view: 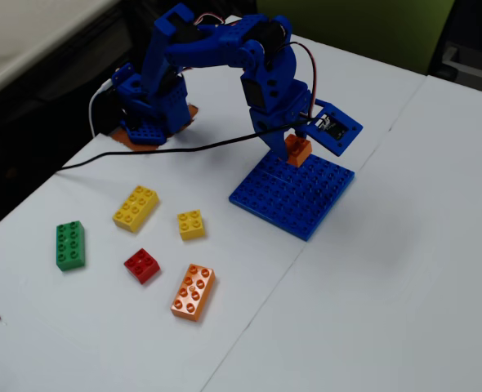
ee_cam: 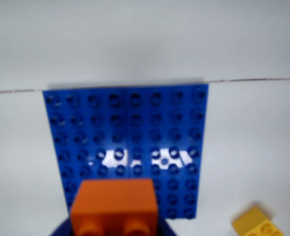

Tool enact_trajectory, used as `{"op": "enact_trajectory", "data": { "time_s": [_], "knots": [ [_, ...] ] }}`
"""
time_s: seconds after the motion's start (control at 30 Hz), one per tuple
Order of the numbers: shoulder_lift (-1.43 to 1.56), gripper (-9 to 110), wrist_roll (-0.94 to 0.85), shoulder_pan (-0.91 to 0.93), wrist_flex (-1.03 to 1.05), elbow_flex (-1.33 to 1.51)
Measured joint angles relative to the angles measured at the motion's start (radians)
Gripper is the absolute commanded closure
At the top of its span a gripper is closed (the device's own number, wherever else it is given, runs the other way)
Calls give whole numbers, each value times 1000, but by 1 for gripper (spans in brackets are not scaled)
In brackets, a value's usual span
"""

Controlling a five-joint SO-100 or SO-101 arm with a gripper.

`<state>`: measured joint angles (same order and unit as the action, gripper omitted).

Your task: Pick up the 2x2 orange block and go up the 8x8 blue block.

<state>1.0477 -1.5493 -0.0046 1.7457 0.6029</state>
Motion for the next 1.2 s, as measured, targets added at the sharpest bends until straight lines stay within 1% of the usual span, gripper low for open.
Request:
{"op": "enact_trajectory", "data": {
  "time_s": [0.53,1.2],
  "knots": [
    [106,101,6,-3,2,80],
    [120,101,-15,-15,3,114]
  ]
}}
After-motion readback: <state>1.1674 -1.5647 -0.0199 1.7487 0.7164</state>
